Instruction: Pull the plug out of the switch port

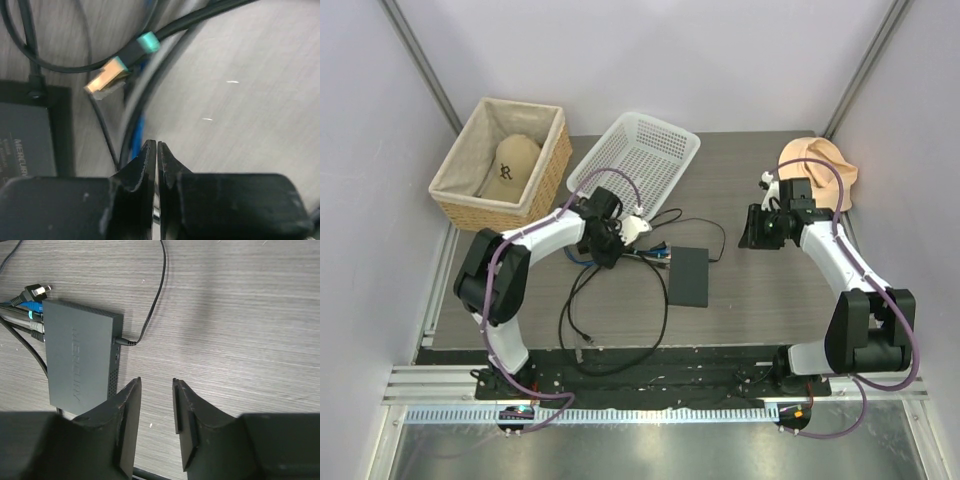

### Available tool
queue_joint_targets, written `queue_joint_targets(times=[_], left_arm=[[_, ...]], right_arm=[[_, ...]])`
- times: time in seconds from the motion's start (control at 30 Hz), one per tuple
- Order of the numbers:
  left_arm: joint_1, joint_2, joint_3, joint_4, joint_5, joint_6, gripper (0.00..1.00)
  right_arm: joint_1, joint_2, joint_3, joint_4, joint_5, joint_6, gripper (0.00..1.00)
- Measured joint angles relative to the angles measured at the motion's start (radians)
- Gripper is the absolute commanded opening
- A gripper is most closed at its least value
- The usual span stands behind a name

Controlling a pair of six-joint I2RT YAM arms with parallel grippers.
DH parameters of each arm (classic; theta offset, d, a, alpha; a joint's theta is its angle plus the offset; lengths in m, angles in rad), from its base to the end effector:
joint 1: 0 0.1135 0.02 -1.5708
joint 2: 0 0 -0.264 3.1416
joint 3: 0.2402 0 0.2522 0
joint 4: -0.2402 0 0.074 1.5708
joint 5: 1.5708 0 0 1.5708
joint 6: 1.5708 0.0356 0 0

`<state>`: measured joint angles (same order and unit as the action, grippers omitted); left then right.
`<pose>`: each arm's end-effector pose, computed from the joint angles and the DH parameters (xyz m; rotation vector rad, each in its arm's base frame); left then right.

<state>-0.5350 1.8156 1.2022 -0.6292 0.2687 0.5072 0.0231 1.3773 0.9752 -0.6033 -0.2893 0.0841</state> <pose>0.2995 -0.1885 0.1751 1.4448 2.3913 -0.3839 0.2758 0.0165 0.2406 -0.0302 2.5653 0.4127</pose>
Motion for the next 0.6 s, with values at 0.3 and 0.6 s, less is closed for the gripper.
queue_joint_targets(times=[0.3, 0.6], left_arm=[[-0.027, -0.074, 0.250, -0.195, 0.319, -0.047, 0.36], [-0.075, 0.156, 0.628, -0.170, 0.325, -0.259, 0.38]], right_arm=[[-0.008, 0.133, 0.180, -0.041, -0.130, -0.185, 0.51], [-0.008, 0.386, 0.376, -0.166, -0.412, -0.349, 0.58]])
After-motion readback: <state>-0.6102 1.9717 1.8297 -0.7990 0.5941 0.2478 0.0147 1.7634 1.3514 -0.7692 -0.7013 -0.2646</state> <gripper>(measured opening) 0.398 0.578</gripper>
